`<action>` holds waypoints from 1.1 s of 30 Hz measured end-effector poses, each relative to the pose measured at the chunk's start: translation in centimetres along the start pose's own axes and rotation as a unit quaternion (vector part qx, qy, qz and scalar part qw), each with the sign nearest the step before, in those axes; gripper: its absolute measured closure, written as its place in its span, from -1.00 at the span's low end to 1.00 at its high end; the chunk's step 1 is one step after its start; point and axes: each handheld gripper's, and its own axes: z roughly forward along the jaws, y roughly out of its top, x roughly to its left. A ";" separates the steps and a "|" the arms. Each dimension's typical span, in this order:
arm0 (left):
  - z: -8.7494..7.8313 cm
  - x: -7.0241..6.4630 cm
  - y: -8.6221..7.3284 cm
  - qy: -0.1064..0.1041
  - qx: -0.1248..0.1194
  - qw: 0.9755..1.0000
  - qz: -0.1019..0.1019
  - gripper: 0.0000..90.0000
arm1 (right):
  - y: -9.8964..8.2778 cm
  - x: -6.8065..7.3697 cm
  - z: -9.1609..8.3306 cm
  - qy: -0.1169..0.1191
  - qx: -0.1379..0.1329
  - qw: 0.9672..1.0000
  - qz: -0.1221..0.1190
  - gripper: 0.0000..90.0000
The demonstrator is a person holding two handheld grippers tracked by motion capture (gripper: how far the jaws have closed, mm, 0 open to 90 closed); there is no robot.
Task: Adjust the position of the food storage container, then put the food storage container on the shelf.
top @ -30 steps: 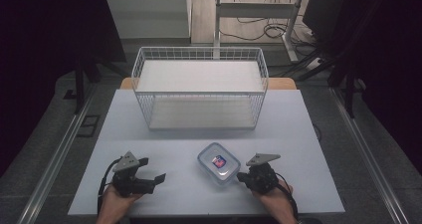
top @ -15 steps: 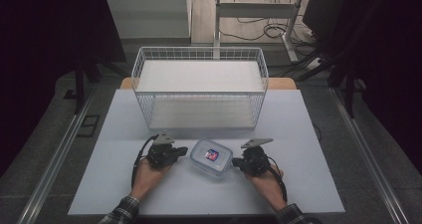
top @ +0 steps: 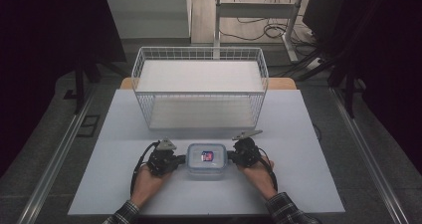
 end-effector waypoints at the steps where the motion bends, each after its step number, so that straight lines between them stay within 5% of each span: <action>1: -0.1 -0.2 0.0 0.002 0.002 1.000 0.003 1.00 | 0.0 0.0 0.0 0.001 -0.001 1.000 -0.001 0.99; 6: -1.7 0.5 0.2 0.033 -0.019 0.999 0.002 0.85 | -0.1 -0.2 -1.1 -0.008 -0.014 1.000 -0.016 0.98; 10: -3.1 1.3 -0.4 0.012 -0.040 0.999 -0.015 0.49 | -0.5 -0.7 -3.0 -0.016 -0.039 0.999 -0.020 0.85; 12: -3.6 1.5 -0.7 -0.015 -0.043 0.999 -0.027 0.10 | -1.0 -0.8 -3.8 -0.001 -0.044 0.999 -0.023 0.48; 16: -3.5 1.6 -1.1 -0.025 -0.041 0.999 -0.020 -0.38 | -1.8 -0.7 -4.3 0.027 -0.047 0.998 -0.020 -0.20; 20: -3.3 1.1 -1.0 -0.007 -0.034 0.999 -0.006 -0.75 | -1.6 -0.1 -4.0 0.030 -0.048 0.998 -0.021 -0.57; 33: -2.1 0.3 0.6 -0.042 -0.051 0.998 -0.014 -0.79 | -0.1 0.5 -4.1 0.045 -0.063 0.997 -0.012 -0.52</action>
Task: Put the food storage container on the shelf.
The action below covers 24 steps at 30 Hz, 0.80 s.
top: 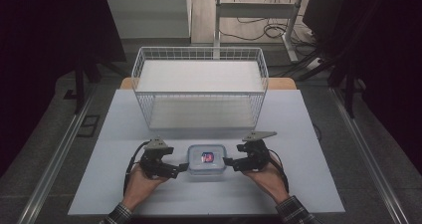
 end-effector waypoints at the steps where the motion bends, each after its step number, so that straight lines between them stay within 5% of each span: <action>1: 0.2 0.0 0.1 -0.003 -0.001 1.000 0.000 -0.78 | 0.1 0.1 0.2 0.003 -0.002 1.000 -0.002 -0.52; 9: 2.7 -0.4 1.1 -0.031 0.005 1.000 -0.004 -0.79 | 0.6 0.6 2.6 0.031 0.019 0.999 -0.002 -0.68; 13: 3.7 -0.1 0.7 -0.067 0.018 0.997 -0.038 -0.83 | 0.4 0.7 3.6 0.060 0.038 0.997 0.016 -0.73; 16: 3.6 -0.2 0.6 -0.078 0.025 0.995 -0.049 -0.76 | 0.2 0.5 3.8 0.078 0.044 0.996 0.030 -0.72; 19: 3.0 -0.3 0.5 -0.077 0.032 0.996 -0.039 -0.68 | -0.1 0.3 3.8 0.089 0.049 0.994 0.048 -0.70; 24: 1.6 -0.2 -0.2 -0.091 0.030 0.994 -0.045 -0.28 | -0.6 0.5 2.9 0.093 0.057 0.992 0.056 -0.44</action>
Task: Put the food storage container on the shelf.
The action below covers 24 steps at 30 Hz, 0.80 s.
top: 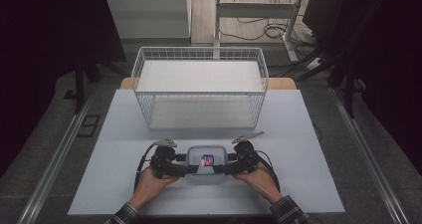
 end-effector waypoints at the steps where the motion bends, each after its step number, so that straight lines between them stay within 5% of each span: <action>1: -0.3 0.0 -0.2 -0.002 -0.004 1.000 -0.001 -0.19 | -0.1 0.0 -0.3 0.000 -0.004 1.000 -0.001 -0.34; 5: -0.9 0.5 -0.7 -0.030 -0.020 0.999 -0.020 0.14 | -0.9 -0.6 -1.6 0.032 -0.019 0.999 0.004 0.07; 8: -1.2 1.2 -1.0 -0.056 -0.033 0.997 -0.041 0.22 | -1.0 -1.0 -1.9 0.052 -0.024 0.998 0.013 0.15; 12: -1.3 1.3 -1.0 -0.060 -0.037 0.997 -0.040 0.24 | -1.1 -1.6 -2.1 0.079 -0.031 0.996 0.036 0.25; 24: -2.1 1.7 -0.4 -0.069 -0.059 0.995 -0.049 0.27 | -0.7 -1.3 -2.5 0.082 -0.063 0.994 0.031 0.30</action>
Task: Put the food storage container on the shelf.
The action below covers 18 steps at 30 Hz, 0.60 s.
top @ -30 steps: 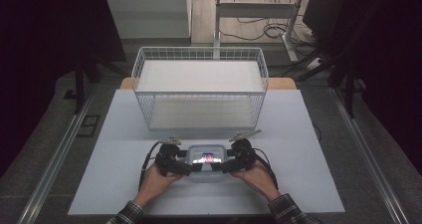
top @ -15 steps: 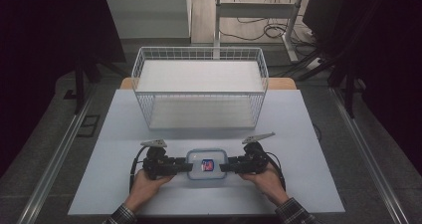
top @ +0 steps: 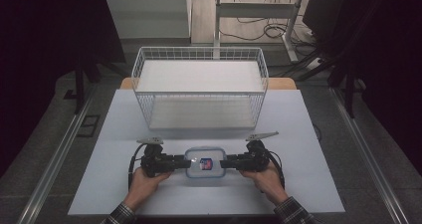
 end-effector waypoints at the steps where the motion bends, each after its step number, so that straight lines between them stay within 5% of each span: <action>1: -0.2 -0.1 0.2 0.000 -0.004 1.000 0.002 0.27 | 0.2 0.1 -0.1 0.001 -0.008 1.000 -0.004 0.30; 18: -2.4 -1.7 4.8 0.019 -0.039 0.999 0.025 0.27 | 4.3 1.1 -1.6 0.013 -0.048 0.999 -0.013 0.31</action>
